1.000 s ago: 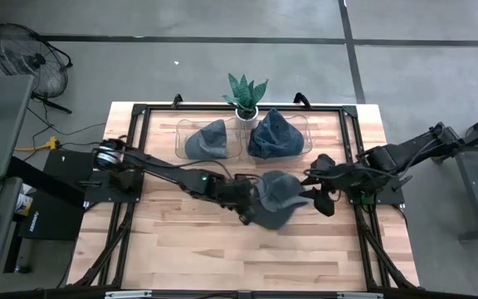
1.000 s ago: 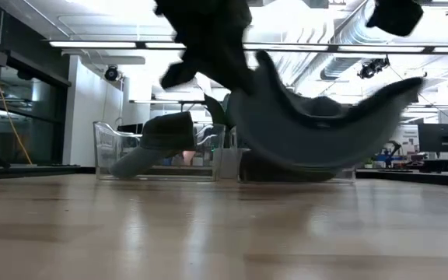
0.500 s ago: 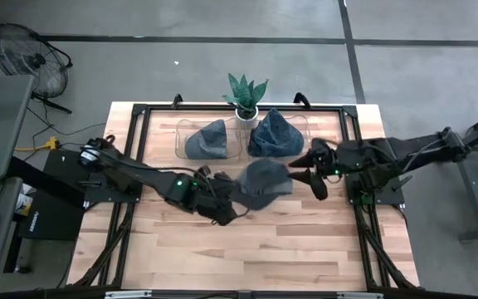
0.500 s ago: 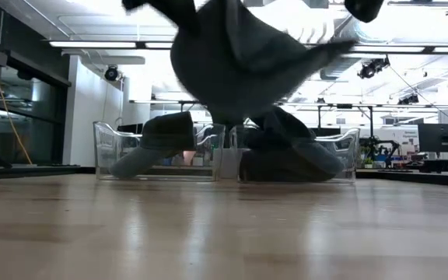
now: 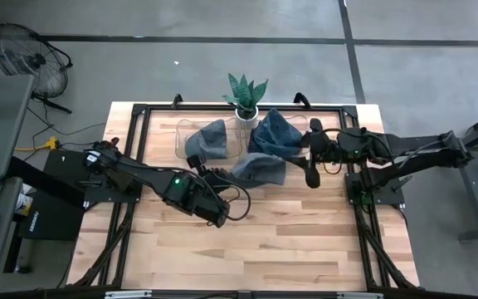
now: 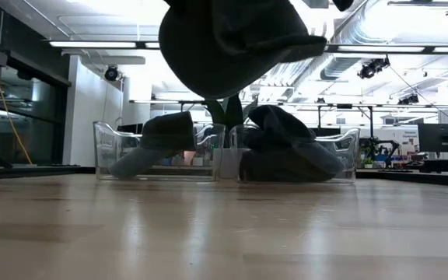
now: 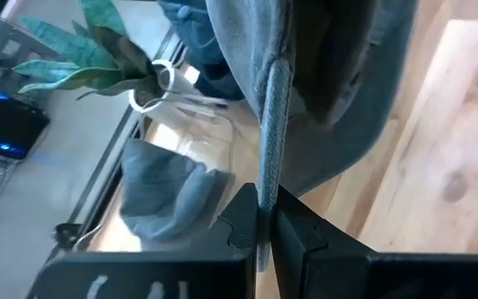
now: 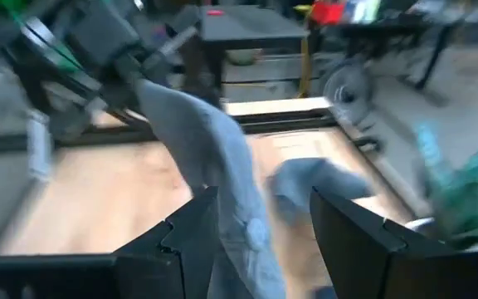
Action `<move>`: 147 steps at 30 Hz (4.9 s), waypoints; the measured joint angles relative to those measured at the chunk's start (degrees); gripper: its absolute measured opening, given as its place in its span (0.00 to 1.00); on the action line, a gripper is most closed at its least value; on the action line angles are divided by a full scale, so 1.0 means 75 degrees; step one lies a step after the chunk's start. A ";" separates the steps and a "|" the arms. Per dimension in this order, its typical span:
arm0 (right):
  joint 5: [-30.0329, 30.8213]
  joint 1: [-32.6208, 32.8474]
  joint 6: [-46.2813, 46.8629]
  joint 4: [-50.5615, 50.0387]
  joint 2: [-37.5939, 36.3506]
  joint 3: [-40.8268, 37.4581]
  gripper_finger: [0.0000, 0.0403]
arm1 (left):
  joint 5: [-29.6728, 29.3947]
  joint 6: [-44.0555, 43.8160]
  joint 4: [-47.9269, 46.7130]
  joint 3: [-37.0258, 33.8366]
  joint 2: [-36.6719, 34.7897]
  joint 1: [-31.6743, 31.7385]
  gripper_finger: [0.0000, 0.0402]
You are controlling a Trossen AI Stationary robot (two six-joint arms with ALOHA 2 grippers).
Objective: Pick & Place hat
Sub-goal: Put the gray cap into the left transparent bin
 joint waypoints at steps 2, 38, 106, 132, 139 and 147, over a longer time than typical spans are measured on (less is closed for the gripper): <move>0.0329 0.0006 -0.0502 0.0057 0.0025 0.0000 0.45 | -0.0189 -0.0002 -0.0050 0.0000 0.0000 0.0000 0.02; -0.2733 -0.2094 0.2583 -0.0316 0.0547 0.0383 0.45 | -0.4803 0.6701 -0.0916 0.0003 0.0006 0.0446 0.02; -0.4511 -0.2445 0.1004 -0.2800 0.4230 0.4456 0.01 | -0.4219 0.7128 0.0804 0.0003 0.0006 0.0449 0.30; -0.1966 -0.1571 -0.0640 -0.4997 0.2948 0.4453 0.00 | 0.0820 -0.0628 -0.0954 0.0003 -0.1563 0.1604 0.50; -0.0673 -0.0779 -0.0744 -0.5263 0.2945 0.4450 0.00 | 0.2012 -0.0620 -0.0458 -0.0007 -0.1716 0.2288 0.50; 0.0852 0.0114 -0.0997 -0.5765 0.2939 0.4450 0.00 | 0.3687 0.0090 0.0805 -0.0024 -0.1721 0.3049 0.50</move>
